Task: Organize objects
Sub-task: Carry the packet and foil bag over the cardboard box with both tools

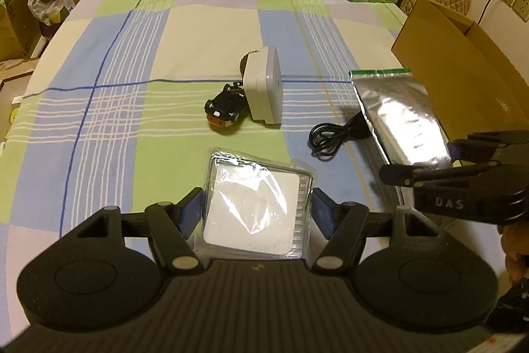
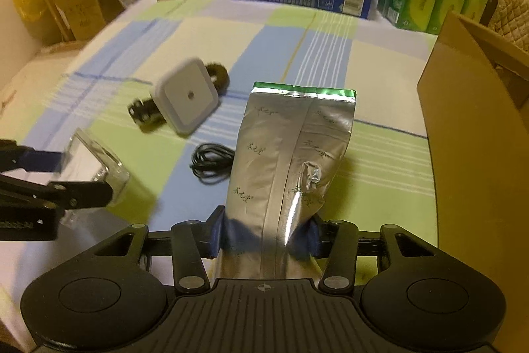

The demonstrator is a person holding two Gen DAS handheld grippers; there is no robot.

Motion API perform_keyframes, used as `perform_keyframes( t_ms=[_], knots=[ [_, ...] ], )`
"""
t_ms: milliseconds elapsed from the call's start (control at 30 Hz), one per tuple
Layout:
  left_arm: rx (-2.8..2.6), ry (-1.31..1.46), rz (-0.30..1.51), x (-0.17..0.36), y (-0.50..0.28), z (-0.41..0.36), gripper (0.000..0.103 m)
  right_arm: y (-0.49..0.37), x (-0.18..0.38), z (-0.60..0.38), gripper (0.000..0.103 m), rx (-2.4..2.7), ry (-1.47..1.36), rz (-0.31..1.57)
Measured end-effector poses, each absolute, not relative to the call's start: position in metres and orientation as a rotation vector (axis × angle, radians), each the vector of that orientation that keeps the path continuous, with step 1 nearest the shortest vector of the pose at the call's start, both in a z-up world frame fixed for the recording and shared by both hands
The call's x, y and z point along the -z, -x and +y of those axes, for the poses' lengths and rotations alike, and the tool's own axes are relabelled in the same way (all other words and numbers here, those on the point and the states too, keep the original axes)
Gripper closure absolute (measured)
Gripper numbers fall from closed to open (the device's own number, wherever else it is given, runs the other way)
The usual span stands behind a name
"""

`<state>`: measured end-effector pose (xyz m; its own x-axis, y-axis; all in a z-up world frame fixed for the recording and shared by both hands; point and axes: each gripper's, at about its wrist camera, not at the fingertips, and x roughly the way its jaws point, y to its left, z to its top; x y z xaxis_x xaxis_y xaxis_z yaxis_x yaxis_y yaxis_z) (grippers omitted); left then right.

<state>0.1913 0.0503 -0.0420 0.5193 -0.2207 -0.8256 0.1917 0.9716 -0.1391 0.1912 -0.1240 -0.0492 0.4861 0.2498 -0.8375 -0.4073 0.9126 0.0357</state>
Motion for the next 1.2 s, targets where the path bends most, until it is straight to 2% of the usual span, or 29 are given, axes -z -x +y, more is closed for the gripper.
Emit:
perform_keyframes(
  t_ms=[467, 1200],
  knots=[
    [0.246, 0.084, 0.933, -0.017, -0.159, 0.034, 0.039, -0.155, -0.008, -0.155, 0.058, -0.431, 0.053, 0.960],
    [0.248, 0.139, 0.869, -0.070, -0.104, -0.012, 0.038, -0.106, -0.065, -0.210, 0.058, -0.435, 0.021, 0.879]
  ],
)
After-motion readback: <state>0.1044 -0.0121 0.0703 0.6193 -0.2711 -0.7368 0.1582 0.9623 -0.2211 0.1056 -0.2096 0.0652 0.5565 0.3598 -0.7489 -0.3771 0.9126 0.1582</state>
